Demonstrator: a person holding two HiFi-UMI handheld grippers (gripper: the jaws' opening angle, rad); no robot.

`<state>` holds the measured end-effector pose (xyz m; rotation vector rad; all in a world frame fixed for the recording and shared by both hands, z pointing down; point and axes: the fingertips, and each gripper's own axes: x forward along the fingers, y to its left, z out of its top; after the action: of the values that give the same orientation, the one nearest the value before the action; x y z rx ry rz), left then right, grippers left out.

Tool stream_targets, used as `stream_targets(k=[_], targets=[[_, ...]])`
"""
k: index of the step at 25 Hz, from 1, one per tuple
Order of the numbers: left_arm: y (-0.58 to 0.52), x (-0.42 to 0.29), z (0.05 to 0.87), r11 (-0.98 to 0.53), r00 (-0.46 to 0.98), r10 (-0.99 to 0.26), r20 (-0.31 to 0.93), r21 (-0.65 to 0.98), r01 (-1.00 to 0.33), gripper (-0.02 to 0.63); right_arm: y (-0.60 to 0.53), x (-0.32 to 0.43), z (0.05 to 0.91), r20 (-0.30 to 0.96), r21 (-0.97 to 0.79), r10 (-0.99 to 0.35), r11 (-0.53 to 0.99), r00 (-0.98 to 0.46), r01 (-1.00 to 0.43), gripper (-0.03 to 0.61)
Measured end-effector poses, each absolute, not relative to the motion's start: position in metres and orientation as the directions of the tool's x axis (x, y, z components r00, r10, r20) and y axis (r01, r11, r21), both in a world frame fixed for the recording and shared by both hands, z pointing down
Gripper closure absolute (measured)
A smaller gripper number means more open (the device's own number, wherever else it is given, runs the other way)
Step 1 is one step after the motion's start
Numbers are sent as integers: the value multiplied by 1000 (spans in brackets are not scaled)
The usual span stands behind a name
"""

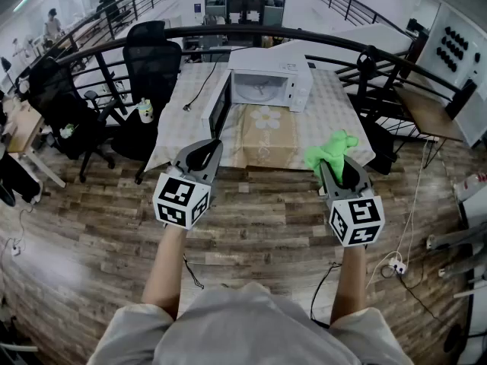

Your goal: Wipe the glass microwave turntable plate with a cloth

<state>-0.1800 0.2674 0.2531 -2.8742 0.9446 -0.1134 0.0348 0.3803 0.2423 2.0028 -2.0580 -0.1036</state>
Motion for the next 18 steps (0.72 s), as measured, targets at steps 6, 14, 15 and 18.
stream_targets(k=[6,14,15,18], targets=[[278,-160,244,-779,799,-601,-32,-200,-594,594,382,52,242,138,240,-990,55,-22,-969,449],[283,-147,254,-758,770,-638,-15,-162,-632,594,386,77,246,134,203,-989,86,-59,-975,445],[283,-146,257,-753,763,-646,-9,-151,-640,594,386,81,247,132,201,-989,92,-66,-975,445],[283,-135,273,-744,750,-661,31,-153,-650,594,385,93,252,126,199,-988,110,-86,-974,445]])
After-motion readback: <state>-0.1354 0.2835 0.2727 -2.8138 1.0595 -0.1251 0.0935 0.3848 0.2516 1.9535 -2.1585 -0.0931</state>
